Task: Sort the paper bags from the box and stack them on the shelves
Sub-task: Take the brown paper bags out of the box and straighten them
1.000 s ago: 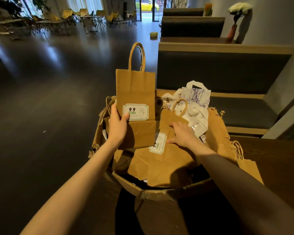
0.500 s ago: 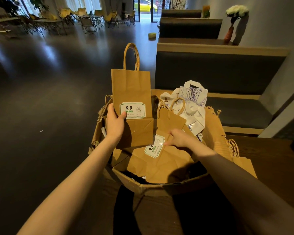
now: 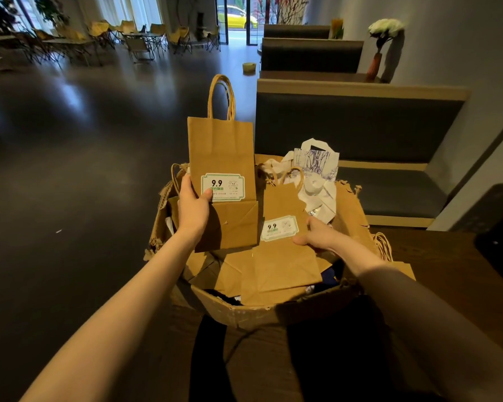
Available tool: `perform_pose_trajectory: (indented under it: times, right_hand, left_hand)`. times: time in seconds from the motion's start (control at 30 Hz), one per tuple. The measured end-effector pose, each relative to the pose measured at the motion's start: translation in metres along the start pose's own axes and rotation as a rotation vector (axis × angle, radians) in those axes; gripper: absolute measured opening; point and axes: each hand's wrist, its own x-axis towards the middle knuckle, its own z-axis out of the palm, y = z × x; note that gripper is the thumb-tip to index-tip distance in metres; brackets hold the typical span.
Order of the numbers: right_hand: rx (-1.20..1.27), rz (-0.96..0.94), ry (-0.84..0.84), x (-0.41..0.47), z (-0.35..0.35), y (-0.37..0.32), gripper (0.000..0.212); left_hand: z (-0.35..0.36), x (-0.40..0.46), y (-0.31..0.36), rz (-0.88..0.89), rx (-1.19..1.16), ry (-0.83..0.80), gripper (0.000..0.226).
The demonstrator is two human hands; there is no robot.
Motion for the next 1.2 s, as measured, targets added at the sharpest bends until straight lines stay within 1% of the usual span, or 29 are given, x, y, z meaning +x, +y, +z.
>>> perform_pose_trajectory:
  times: [0.07,0.13,0.2,0.27,0.37,0.4,0.43,0.47,0.5,0.53,0.57,0.6,0.63,0.67,0.73,0.77,0.87,0.93,1.03,1.1,1.2]
  right_hand:
    - [-0.107,0.076,-0.05,0.001,0.004,0.0,0.022]
    - [-0.22,0.057,-0.015,0.003,0.005,-0.002,0.03]
    - [-0.138,0.054,0.025,0.008,0.007,-0.006,0.024]
    - [-0.02,0.089,0.029,0.012,0.011,-0.009,0.034]
    - [-0.024,0.083,0.087,0.021,0.019,-0.005,0.069]
    - [-0.03,0.09,0.094,0.022,0.021,-0.004,0.07]
    - [-0.038,0.087,0.094,0.026,0.023,-0.003,0.057]
    - [-0.043,0.079,0.084,0.025,0.025,-0.004,0.033]
    - [-0.026,0.059,0.09,0.027,0.025,-0.002,0.023]
    - [0.004,0.043,0.107,0.028,0.024,-0.004,0.025]
    - [0.014,0.018,0.131,0.026,0.023,-0.007,0.013]
    - [0.015,-0.034,0.188,0.021,0.019,-0.011,0.015]
    - [-0.001,-0.061,0.245,0.016,0.014,-0.017,0.03]
    - [-0.037,-0.084,0.313,0.01,0.009,-0.023,0.037]
    - [-0.037,-0.173,0.443,-0.001,-0.003,-0.032,0.037]
    - [0.008,-0.234,0.491,-0.007,-0.01,-0.036,0.036]
    - [0.15,-0.411,0.602,-0.023,-0.023,-0.047,0.033]
    - [0.32,-0.486,0.585,-0.032,-0.026,-0.054,0.031]
    - [0.57,-0.456,0.445,-0.029,-0.023,-0.061,0.031]
    - [0.636,-0.392,0.409,-0.025,-0.015,-0.064,0.03]
    - [0.647,-0.347,0.404,-0.021,-0.003,-0.067,0.027]
  left_hand:
    - [0.0,-0.003,0.004,-0.017,0.021,0.007,0.041]
    - [0.0,-0.002,0.004,-0.02,0.016,0.01,0.04]
    - [-0.001,0.003,-0.001,-0.006,-0.017,0.004,0.04]
    - [-0.003,0.006,-0.005,-0.014,-0.027,0.003,0.042]
    - [-0.004,0.007,-0.008,-0.021,-0.04,-0.001,0.043]
    - [-0.005,0.007,-0.009,-0.024,-0.036,-0.003,0.043]
    - [-0.005,0.008,-0.01,-0.023,-0.035,0.0,0.043]
    - [-0.005,0.008,-0.011,-0.026,-0.031,0.004,0.043]
    - [-0.005,0.008,-0.011,-0.027,-0.028,0.008,0.044]
    - [-0.005,0.008,-0.011,-0.03,-0.023,0.014,0.043]
    - [-0.005,0.008,-0.011,-0.03,-0.018,0.02,0.041]
    - [-0.005,0.007,-0.01,-0.035,-0.008,0.028,0.039]
    - [-0.005,0.007,-0.01,-0.039,0.011,0.042,0.037]
    - [-0.006,0.006,-0.009,-0.046,0.042,0.059,0.035]
    - [-0.005,0.004,-0.006,-0.053,0.118,0.097,0.034]
    - [-0.003,0.002,-0.003,-0.065,0.147,0.115,0.034]
    - [0.002,-0.005,0.008,-0.133,0.129,0.111,0.039]
    - [0.007,-0.005,0.01,-0.149,0.046,0.059,0.042]
    - [0.013,-0.003,0.008,-0.134,-0.074,-0.03,0.04]
    - [0.016,-0.006,0.012,-0.134,-0.13,-0.104,0.037]
    - [0.018,-0.013,0.018,-0.097,-0.172,-0.192,0.036]
